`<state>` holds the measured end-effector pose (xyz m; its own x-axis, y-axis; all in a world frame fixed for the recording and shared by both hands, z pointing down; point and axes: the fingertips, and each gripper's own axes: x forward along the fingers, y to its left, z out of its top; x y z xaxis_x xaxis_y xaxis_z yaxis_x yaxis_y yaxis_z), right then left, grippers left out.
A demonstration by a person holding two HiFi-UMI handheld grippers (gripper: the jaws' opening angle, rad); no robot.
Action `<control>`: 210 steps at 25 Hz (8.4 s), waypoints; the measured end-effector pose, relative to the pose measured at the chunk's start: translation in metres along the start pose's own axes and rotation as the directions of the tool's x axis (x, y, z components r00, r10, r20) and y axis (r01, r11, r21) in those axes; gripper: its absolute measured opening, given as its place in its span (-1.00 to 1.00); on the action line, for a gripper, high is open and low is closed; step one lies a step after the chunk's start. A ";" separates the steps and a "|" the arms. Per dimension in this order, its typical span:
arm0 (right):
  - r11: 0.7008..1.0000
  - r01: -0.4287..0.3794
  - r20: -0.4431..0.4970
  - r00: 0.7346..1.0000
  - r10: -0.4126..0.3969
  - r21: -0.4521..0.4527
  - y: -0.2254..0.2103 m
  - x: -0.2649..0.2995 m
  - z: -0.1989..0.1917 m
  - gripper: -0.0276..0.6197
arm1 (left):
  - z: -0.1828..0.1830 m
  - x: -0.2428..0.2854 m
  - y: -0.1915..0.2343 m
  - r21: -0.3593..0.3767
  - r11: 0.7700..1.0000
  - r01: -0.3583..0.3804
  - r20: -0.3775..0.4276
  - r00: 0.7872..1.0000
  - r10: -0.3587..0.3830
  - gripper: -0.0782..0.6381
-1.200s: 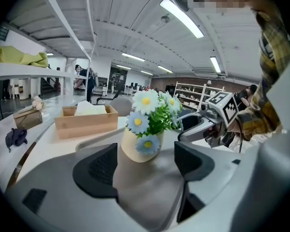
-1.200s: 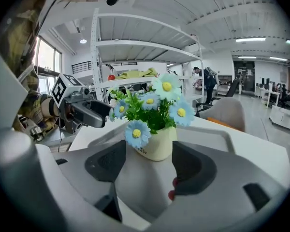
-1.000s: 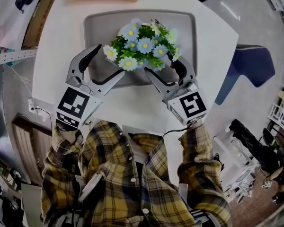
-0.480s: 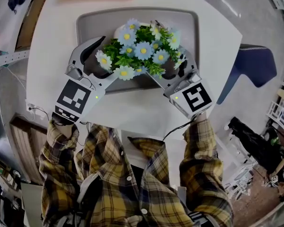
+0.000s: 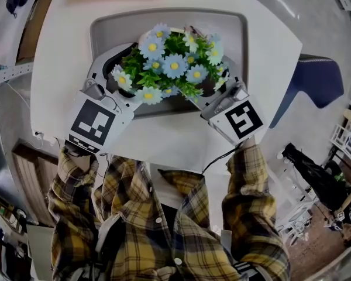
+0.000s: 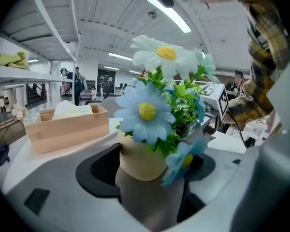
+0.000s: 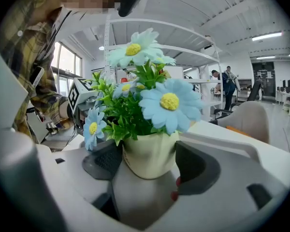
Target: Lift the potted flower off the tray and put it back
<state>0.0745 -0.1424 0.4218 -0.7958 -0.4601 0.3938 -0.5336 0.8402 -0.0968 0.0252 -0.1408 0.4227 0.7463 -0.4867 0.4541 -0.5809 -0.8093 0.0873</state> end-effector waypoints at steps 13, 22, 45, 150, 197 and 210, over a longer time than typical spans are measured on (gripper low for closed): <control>1.000 0.029 -0.008 1.000 -0.029 -0.010 -0.001 0.002 0.000 0.09 | 0.006 0.000 0.002 -0.056 0.998 -0.010 0.025 1.000 0.012 0.23; 0.999 0.051 -0.002 0.999 -0.051 0.008 0.003 0.006 0.008 0.09 | 0.015 -0.009 0.008 -0.059 0.998 -0.004 0.029 1.000 0.005 0.23; 0.999 0.041 0.029 0.999 -0.041 -0.020 -0.010 0.004 -0.017 0.09 | -0.005 0.009 0.002 -0.187 0.982 -0.034 0.145 0.988 0.062 0.23; 0.998 0.067 0.009 0.998 -0.067 -0.019 0.003 -0.014 0.004 0.08 | 0.005 0.001 -0.010 -0.214 0.977 -0.025 0.166 0.984 0.061 0.23; 0.996 0.081 -0.053 0.995 -0.079 0.026 0.008 -0.013 0.006 0.06 | 0.007 -0.002 -0.011 -0.218 0.974 -0.066 0.100 0.991 0.090 0.23; 0.994 0.104 -0.067 0.992 -0.103 0.014 0.004 -0.006 -0.006 0.04 | -0.004 0.004 -0.007 -0.184 0.979 -0.090 0.113 0.987 0.112 0.23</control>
<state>0.0785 -0.1345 0.4244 -0.7158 -0.5239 0.4617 -0.6176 0.7835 -0.0684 0.0310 -0.1359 0.4280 0.7085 -0.6082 0.3579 -0.6954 -0.6880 0.2076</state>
